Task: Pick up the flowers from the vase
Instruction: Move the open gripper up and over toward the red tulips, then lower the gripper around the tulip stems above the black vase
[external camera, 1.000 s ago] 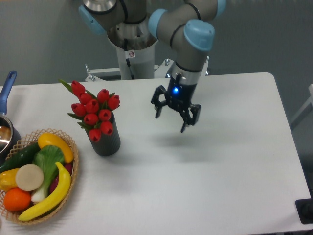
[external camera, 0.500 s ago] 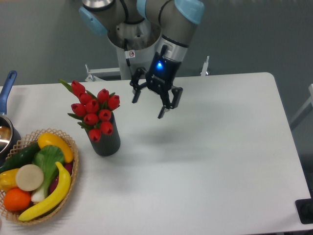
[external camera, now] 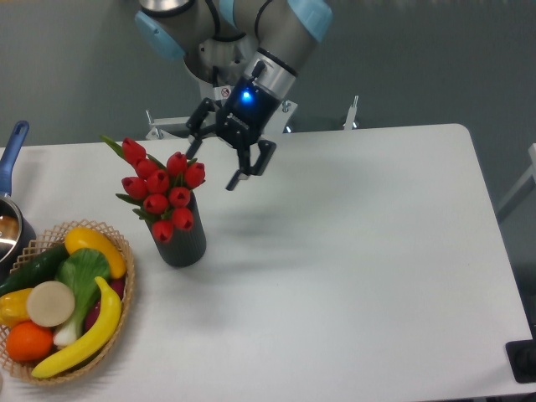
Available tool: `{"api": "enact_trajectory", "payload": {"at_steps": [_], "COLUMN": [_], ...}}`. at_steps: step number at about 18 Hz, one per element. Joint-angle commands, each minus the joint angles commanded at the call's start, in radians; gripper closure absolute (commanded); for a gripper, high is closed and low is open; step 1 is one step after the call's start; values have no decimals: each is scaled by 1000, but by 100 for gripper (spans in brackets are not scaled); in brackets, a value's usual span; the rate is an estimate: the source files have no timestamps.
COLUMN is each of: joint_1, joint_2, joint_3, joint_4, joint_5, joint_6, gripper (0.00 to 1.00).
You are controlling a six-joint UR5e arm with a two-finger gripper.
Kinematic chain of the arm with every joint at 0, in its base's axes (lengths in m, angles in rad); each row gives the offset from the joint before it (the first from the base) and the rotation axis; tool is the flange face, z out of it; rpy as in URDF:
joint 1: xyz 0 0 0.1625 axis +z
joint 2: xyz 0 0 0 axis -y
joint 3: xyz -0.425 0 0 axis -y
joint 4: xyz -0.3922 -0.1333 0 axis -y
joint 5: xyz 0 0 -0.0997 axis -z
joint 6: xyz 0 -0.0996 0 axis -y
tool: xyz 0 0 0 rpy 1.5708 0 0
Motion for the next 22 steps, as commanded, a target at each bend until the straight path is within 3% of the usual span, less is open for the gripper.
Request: {"api": "enact_trajectory", "payload": {"at_steps": [7,14,22], "joint_1": [-3,-14,-86], "joint_2": [-48,-161,-201], "joint_3": [8,92,110], "joint_4": [0,2,8], "joint_5": [-54,-55,-95], "joint_6": [28,52,52], "gripper": [0,0,0]}}
